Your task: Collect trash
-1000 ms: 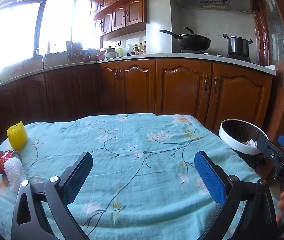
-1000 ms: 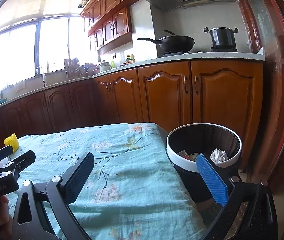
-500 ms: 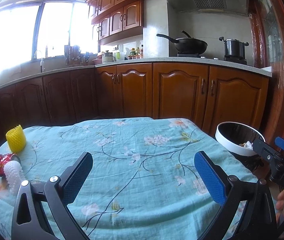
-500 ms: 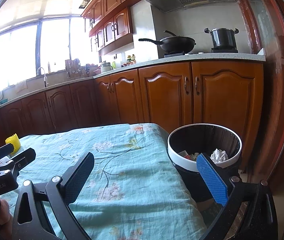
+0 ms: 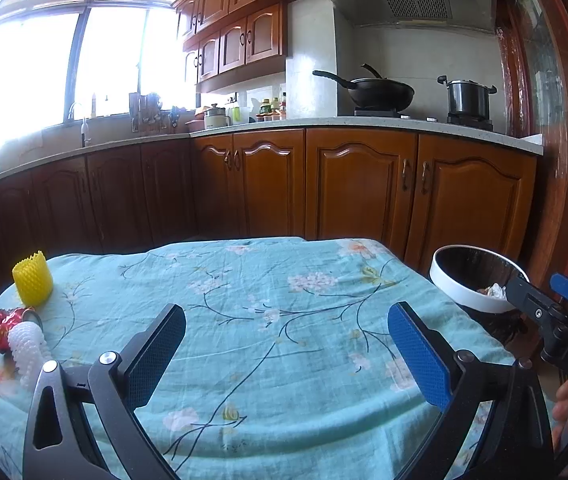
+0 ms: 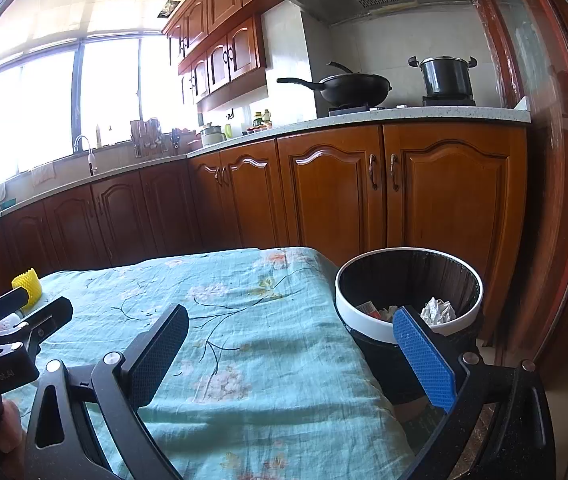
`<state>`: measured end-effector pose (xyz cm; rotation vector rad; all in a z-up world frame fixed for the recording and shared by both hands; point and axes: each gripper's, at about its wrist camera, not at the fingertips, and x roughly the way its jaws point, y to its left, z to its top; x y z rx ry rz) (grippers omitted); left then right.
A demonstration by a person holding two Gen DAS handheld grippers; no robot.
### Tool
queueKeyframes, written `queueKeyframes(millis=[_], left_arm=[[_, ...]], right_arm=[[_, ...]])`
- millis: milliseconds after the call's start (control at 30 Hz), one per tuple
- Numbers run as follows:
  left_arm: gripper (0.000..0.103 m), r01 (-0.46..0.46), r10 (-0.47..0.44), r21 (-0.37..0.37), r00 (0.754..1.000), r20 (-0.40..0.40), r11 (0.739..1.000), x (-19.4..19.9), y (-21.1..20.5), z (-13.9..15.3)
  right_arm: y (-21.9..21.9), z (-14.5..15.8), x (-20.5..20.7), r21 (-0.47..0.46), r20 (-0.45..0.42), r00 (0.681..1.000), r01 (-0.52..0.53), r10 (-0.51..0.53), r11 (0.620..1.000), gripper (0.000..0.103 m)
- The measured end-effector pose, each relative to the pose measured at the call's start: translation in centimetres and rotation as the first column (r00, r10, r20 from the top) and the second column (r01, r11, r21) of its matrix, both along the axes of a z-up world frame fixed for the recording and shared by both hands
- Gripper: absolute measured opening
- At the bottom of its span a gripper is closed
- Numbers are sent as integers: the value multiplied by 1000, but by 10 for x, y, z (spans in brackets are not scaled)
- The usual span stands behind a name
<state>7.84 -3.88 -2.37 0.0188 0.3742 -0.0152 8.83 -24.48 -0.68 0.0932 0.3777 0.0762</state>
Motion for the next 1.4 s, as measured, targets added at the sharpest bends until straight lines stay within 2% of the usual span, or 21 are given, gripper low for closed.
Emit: queueKeyframes(millis=[1400], left_arm=[[102,20,-20,-6,1000,-3,1000,-3,0,1]], right_arm=[[2,3,-3,0,6,1000,-2,2,1000,103]])
